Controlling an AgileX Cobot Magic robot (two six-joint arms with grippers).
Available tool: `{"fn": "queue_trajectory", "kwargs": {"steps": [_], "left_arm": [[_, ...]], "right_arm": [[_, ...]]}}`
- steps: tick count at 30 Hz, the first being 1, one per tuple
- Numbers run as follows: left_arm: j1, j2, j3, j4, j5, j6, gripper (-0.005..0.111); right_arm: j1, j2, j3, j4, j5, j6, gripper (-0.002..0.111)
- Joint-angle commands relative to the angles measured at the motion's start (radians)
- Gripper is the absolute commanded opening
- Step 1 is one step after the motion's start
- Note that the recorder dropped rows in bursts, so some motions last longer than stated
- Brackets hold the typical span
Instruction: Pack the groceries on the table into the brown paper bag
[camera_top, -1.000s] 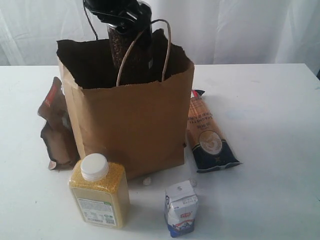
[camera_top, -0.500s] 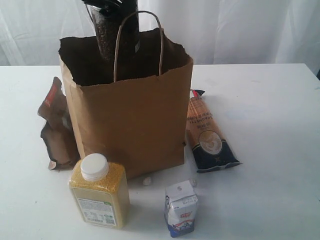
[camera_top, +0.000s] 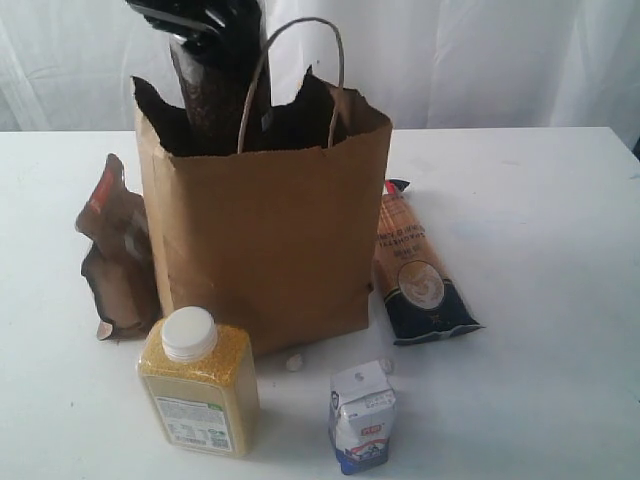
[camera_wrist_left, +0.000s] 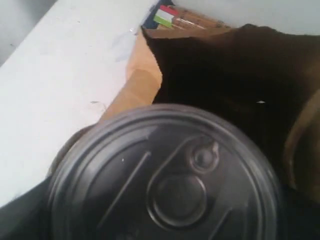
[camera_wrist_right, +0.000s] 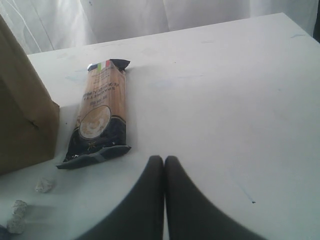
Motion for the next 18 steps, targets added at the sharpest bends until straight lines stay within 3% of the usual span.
{"fn": "queue_trajectory", "kwargs": {"steps": [1, 10, 18], "left_arm": [[0.0, -0.018, 0.011, -0.081, 0.09, 0.024, 0.0], [0.0, -0.077, 0.009, 0.051, 0.09, 0.018, 0.0], [0.0, -0.155, 0.009, 0.017, 0.09, 0.016, 0.0]], "right_arm": [[-0.007, -0.007, 0.001, 0.0, -0.012, -0.001, 0.0], [-0.007, -0.007, 0.001, 0.0, -0.012, -0.001, 0.0], [-0.007, -0.007, 0.001, 0.0, -0.012, -0.001, 0.0]]}}
